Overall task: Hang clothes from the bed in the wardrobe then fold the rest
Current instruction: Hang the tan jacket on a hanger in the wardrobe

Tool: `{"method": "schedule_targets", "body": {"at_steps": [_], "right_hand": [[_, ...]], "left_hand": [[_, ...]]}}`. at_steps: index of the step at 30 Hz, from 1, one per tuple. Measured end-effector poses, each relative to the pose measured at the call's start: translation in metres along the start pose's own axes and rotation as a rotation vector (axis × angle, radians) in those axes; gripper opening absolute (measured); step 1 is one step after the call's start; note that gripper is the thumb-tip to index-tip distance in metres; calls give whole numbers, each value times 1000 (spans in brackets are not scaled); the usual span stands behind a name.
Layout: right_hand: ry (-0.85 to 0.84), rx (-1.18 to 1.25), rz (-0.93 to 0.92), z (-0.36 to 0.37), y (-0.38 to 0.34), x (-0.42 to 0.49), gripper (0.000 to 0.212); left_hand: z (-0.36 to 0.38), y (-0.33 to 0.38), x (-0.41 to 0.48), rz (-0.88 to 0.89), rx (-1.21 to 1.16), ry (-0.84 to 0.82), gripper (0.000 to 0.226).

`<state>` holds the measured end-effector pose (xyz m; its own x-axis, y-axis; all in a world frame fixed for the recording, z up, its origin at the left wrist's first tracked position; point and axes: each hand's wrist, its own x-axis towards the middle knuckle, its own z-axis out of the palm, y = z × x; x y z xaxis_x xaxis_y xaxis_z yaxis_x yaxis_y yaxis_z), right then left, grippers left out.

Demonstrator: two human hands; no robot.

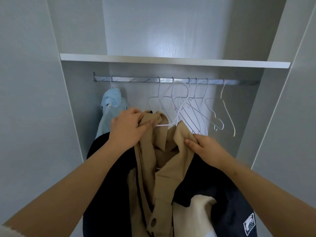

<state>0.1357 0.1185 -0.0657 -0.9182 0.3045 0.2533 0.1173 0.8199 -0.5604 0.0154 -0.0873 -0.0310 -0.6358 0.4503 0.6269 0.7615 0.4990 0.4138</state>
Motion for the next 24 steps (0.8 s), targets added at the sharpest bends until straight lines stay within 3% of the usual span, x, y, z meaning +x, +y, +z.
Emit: {"method": "schedule_targets", "body": {"at_steps": [2,4,6,8,9,12,13,14,15,17,18,19,21,22,24], "right_hand": [[-27,-33,34,6,4,2,35],[-65,-77,91,10,8,3,30],[-19,-77,144,11,13,5,31],[67,-32,179,10,13,7,34],[107,17,180,9,12,7,34],[169,88,120,4,6,6,32],[171,81,92,3,3,6,33],[170,70,71,4,1,5,34],[169,65,58,4,-1,4,35],[165,89,43,5,-4,3,36],[159,104,36,5,-6,3,37],[158,113,22,6,-8,2,38],[183,106,-17,6,-13,1,43],[197,81,-33,6,-15,0,44],[211,20,-53,6,-20,-3,44]], "left_hand": [[-9,7,1,-161,-208,268,17],[-21,14,4,-307,-545,466,24],[-26,22,1,-355,-852,468,28],[-16,32,-16,-335,-901,237,18],[-8,34,-26,-305,-798,32,18],[-1,24,-46,-122,-486,-791,39],[-5,19,-47,-59,-461,-941,41],[-10,16,-46,36,-463,-941,39],[-14,13,-42,163,-402,-749,30],[-20,7,-30,376,-42,-143,25],[-22,5,-24,400,134,39,34],[-20,5,-17,371,237,53,43],[-14,5,-8,279,260,-157,49],[-10,5,-7,250,180,-235,42],[-3,6,-7,238,-40,-214,23]]}}
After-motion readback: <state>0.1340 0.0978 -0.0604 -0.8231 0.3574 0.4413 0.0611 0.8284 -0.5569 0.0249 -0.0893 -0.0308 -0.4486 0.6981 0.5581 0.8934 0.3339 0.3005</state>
